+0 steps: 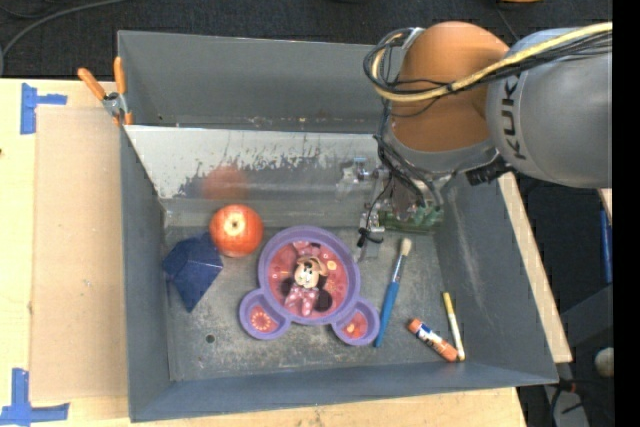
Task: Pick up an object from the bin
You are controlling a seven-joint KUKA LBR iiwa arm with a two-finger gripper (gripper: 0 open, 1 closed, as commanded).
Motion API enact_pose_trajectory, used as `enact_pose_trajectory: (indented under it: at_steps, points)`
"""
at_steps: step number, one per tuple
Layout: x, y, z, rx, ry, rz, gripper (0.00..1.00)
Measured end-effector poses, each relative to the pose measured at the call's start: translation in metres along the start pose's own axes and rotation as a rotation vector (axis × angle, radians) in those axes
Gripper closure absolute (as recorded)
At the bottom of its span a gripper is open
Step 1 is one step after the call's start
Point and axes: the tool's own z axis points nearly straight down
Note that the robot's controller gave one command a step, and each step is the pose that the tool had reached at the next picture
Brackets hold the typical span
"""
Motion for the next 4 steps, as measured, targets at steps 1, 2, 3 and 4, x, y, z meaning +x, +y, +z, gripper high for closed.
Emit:
enact_pose_trajectory:
  at_steps: [1, 2, 3, 4]
  points:
    - [-0.001, 0.0, -0.005, 0.0, -0.008, 0.0, 0.0]
    - [-0.014, 0.045, 0.096, 0.0, -0.008, -0.112, 0.0]
    - [-0.011, 0.058, 0.077, 0.0, -0.013, -0.076, 0.0]
    - [-0.012, 0.051, 0.113, -0.001, -0.005, -0.123, 0.0]
